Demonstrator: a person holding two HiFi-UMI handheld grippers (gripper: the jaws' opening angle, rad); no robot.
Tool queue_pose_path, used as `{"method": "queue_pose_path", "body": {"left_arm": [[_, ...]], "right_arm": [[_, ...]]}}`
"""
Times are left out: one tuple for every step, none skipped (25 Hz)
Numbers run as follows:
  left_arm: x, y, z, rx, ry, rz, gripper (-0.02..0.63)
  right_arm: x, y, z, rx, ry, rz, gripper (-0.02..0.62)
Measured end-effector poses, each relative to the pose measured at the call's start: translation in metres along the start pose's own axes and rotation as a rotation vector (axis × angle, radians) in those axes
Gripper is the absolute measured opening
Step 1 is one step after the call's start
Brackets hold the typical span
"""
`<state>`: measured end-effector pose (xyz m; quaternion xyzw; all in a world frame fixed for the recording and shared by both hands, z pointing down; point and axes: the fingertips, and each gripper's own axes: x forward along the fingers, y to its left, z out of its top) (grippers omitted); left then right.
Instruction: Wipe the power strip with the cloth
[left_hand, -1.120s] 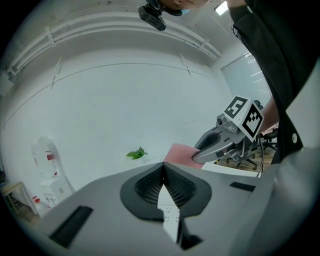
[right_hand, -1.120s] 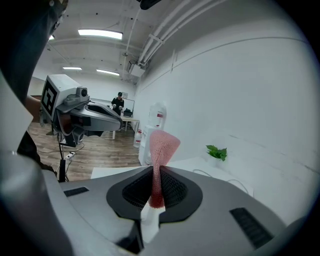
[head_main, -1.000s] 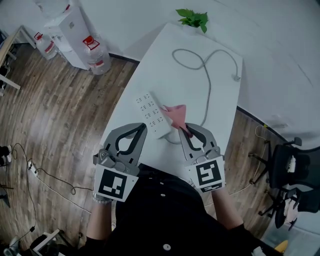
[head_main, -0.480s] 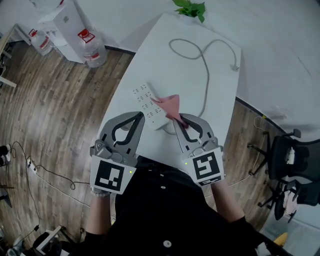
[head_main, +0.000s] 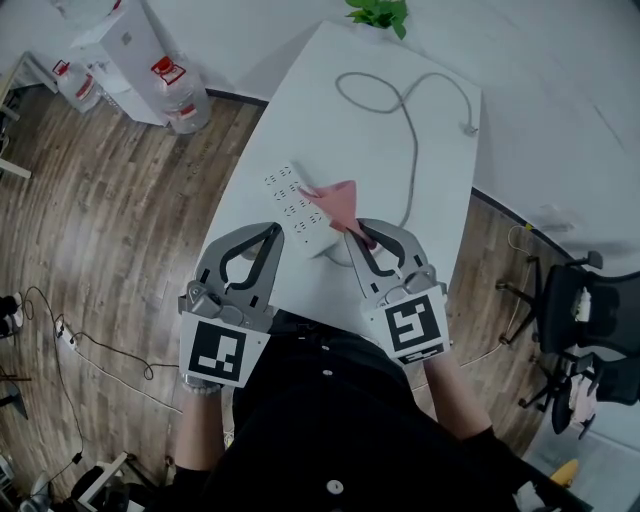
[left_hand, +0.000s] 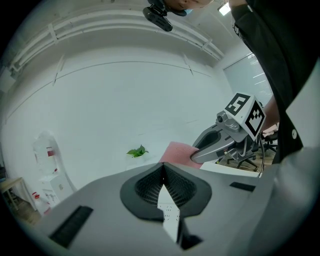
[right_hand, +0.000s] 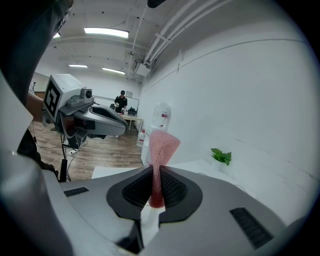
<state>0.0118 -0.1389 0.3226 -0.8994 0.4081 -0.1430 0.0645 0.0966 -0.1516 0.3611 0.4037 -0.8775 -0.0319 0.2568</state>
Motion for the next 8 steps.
{"method": "queue_pose_path", "body": {"left_arm": [[-0.0015,0.0006,-0.0007,-0.002,0.001,0.003,0.014],[-0.0031,0.0012,-0.0015,-0.004,0.003,0.007,0.014],[-0.0044,0.0018,-0.0022,-0.007,0.004,0.010,0.014],[-0.0052,0.0023,-0.0027,-0.008,0.004,0.012,0.014],[-0.0054,0.0030,-0.0029,-0.009,0.004,0.012,0.014],[-0.0050,0.0038,-0.0028,-0.008,0.003,0.012,0.014],[-0.0043,0.0048,-0.0026,-0.006,0.002,0.012,0.014],[-0.0035,0.0058,-0.0022,-0.004,0.001,0.011,0.014]], "right_arm": [[-0.0003,-0.0003,0.0008,0.000,0.001,-0.003,0.049],[-0.0007,-0.0001,0.0011,-0.001,0.006,-0.004,0.049],[-0.0010,0.0000,0.0010,-0.003,0.009,-0.006,0.049],[-0.0010,-0.0006,0.0009,-0.006,0.009,-0.010,0.049],[-0.0008,-0.0020,0.0008,-0.007,0.007,-0.014,0.049],[-0.0003,-0.0040,0.0006,-0.008,0.006,-0.019,0.049],[0.0003,-0.0063,0.0005,-0.007,0.006,-0.024,0.049],[0.0010,-0.0087,0.0004,-0.006,0.006,-0.028,0.049]]}}
